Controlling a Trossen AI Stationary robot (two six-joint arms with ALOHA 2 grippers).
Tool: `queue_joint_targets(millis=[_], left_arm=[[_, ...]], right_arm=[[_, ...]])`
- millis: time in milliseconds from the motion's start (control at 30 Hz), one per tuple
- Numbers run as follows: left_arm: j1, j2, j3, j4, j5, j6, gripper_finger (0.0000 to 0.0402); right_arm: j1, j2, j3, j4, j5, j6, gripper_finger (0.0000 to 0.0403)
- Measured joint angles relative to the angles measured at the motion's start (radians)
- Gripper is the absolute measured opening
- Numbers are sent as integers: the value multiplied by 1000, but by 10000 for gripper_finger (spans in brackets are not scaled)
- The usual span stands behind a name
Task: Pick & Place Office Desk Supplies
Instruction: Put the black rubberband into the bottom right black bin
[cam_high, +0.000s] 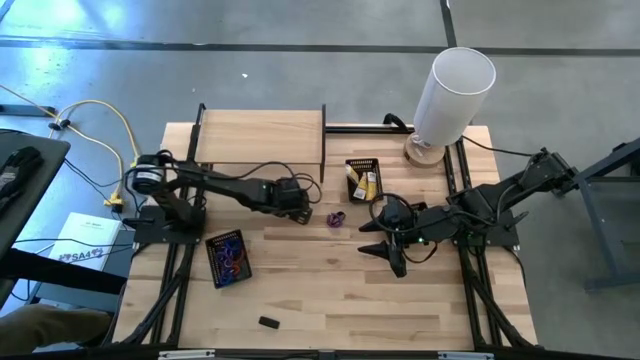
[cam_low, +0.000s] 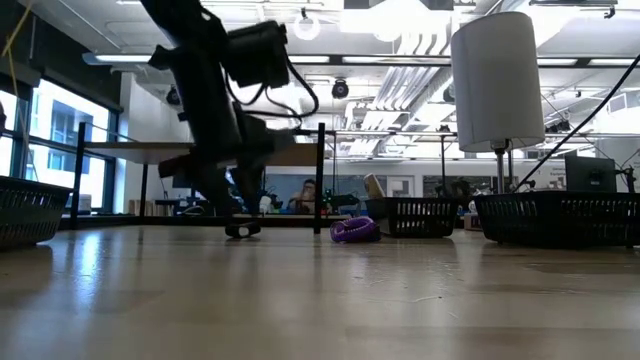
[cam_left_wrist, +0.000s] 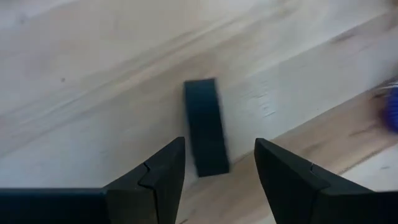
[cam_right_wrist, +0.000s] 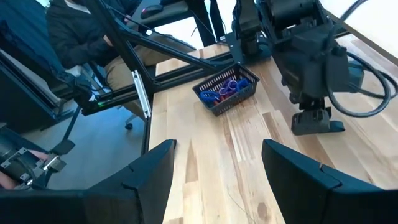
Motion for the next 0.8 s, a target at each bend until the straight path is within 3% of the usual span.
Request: queue_joint_targets(millis=[500, 800], left_arm=[[27, 77, 3, 7, 17, 4, 176], [28, 78, 1, -10, 18, 4, 76]], right_arm=[[0, 0, 0, 1, 2, 6, 232], [0, 0, 0, 1, 6, 5, 232]])
